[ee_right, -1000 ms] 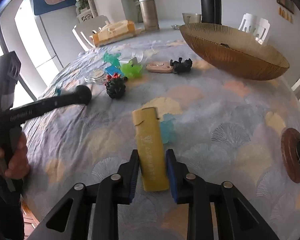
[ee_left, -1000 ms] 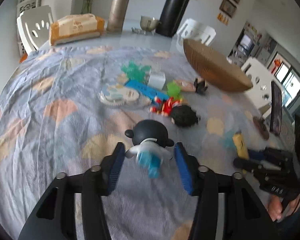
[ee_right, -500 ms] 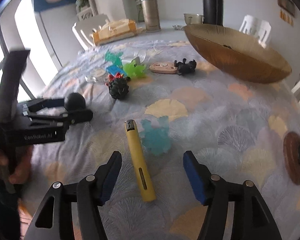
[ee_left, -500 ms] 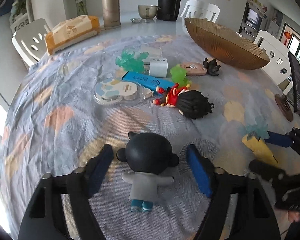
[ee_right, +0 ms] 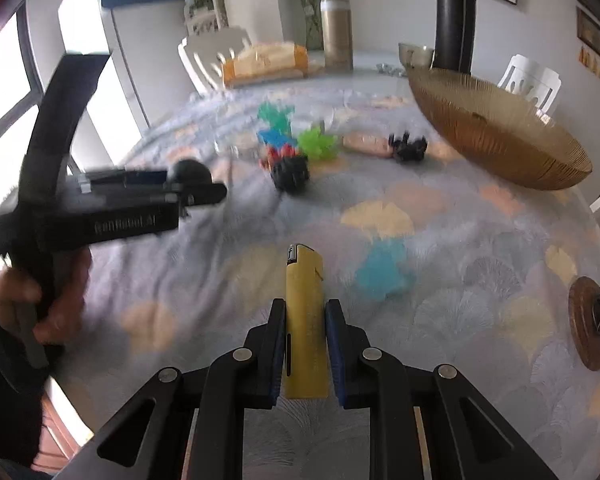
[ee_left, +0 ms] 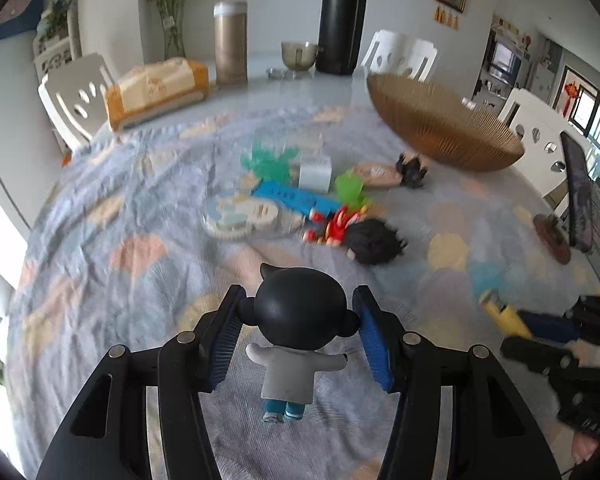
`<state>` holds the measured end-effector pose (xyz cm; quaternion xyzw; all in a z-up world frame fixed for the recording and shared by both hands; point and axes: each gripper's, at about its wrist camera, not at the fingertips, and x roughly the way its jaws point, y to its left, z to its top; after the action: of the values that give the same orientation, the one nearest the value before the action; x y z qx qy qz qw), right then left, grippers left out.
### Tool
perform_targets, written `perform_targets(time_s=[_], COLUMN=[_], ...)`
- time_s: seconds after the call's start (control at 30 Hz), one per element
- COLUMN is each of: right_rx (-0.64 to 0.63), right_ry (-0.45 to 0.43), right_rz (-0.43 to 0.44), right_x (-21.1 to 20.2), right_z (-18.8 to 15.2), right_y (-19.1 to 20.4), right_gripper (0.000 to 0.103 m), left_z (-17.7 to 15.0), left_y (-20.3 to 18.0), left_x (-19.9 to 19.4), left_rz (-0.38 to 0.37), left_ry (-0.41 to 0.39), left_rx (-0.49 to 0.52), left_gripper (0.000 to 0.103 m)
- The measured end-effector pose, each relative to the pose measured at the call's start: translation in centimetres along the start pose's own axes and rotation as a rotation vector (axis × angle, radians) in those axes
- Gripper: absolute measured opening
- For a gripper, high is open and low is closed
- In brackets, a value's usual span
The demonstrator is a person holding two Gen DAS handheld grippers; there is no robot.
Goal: Organize rigid objects
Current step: 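Carry the doll into the bowl with left tool while right tool releases the lighter there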
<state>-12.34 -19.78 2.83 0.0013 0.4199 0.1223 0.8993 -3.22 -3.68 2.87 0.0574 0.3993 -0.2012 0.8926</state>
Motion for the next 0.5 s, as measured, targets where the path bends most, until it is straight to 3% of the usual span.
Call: perform_targets(time_s=[0.17,0.3,0.4,0.5], right_rx=[0.059,0.209,0.358,0.440], right_ry=[-0.147,-0.250,-0.296,-0.304], right_rz=[-0.060,-0.124,-0.141,-0.171], right_x=[-3.9,-6.7,-7.6,-6.7], right_z=[3.7,7.5,9.9,11.7], right_y=[-2.1,-6.5,-10.4,-13.1], right_gripper=[0.019,0.019,0.019,0.019], left_z=[4.3,9.3,12.9,15.7], left_y=[-2.1,-4.8,-7.2,-9.2], left_x=[-3.0,-4.3,-3.3,0.1], left_rz=[-0.012,-0.076,-0.142,-0.208], left_ry=[-0.111,-0.204,-0.234,-0.207], left_rx=[0.043,0.067,0.077,0.066], left_gripper=[0.052,0.052,0.052,0.052])
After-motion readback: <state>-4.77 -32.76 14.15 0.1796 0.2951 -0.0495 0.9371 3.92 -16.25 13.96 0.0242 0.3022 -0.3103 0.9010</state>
